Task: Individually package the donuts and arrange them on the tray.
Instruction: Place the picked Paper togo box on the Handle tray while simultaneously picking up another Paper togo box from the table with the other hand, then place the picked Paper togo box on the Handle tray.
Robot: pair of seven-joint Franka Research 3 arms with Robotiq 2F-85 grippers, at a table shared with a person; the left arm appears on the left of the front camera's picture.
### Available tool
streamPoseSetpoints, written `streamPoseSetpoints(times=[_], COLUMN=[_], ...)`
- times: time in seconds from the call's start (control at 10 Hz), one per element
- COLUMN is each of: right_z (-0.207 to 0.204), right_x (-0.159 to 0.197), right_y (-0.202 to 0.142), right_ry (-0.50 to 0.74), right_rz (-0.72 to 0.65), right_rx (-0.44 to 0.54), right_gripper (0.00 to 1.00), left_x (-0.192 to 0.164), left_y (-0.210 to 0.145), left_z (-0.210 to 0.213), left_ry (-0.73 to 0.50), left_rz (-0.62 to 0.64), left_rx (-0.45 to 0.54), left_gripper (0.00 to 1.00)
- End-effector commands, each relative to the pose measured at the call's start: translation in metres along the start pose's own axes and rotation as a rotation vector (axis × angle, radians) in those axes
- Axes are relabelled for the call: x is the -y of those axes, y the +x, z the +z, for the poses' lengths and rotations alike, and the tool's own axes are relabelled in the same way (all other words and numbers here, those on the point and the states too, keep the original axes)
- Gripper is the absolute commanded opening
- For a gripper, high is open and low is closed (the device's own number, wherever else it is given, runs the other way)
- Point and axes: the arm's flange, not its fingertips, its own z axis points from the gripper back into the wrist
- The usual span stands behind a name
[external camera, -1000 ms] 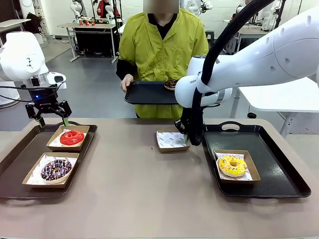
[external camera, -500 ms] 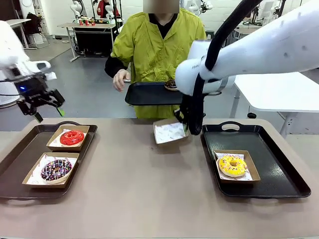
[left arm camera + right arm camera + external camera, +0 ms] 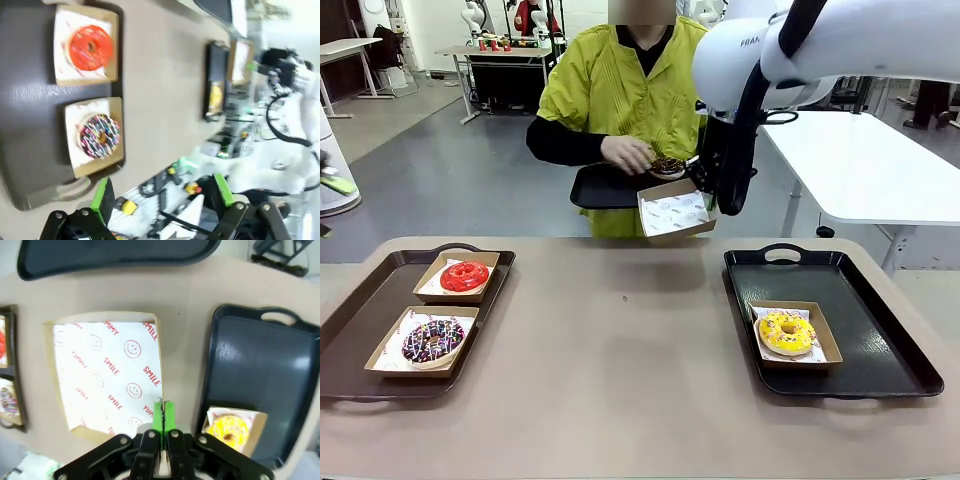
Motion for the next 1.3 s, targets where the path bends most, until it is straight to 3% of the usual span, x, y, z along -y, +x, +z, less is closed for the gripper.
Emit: streamPoseSetpoints(times=[0.0,0.4,0.6,0.7,1.2], right_z=[-0.002,-0.006,-0.011,-0.012,-0.012], right_x=[-0.005,-0.005,-0.003,-0.001,-0.001], right_y=[0.013,0.031,0.033,0.025,0.025], right_ry=[0.012,0.003,-0.011,-0.008,-0.008], right_rz=[-0.034,-0.127,-0.169,-0.099,-0.099], right_rx=[-0.043,-0.079,-0.079,-0.066,-0.066], right_gripper=[0.00,0.00,0.00,0.00,0.00], left_x=[-0.029,-0.080,-0.078,-0.078,-0.078], left_y=[-0.020,-0.050,-0.054,-0.054,-0.054], left_z=[0.024,0.048,0.053,0.053,0.053], left_ry=[-0.168,-0.324,-0.279,-0.279,-0.279], left_rz=[0.025,0.104,0.121,0.121,0.121], left_rx=[0.067,0.156,0.143,0.143,0.143], left_gripper=[1.00,1.00,1.00,1.00,1.00])
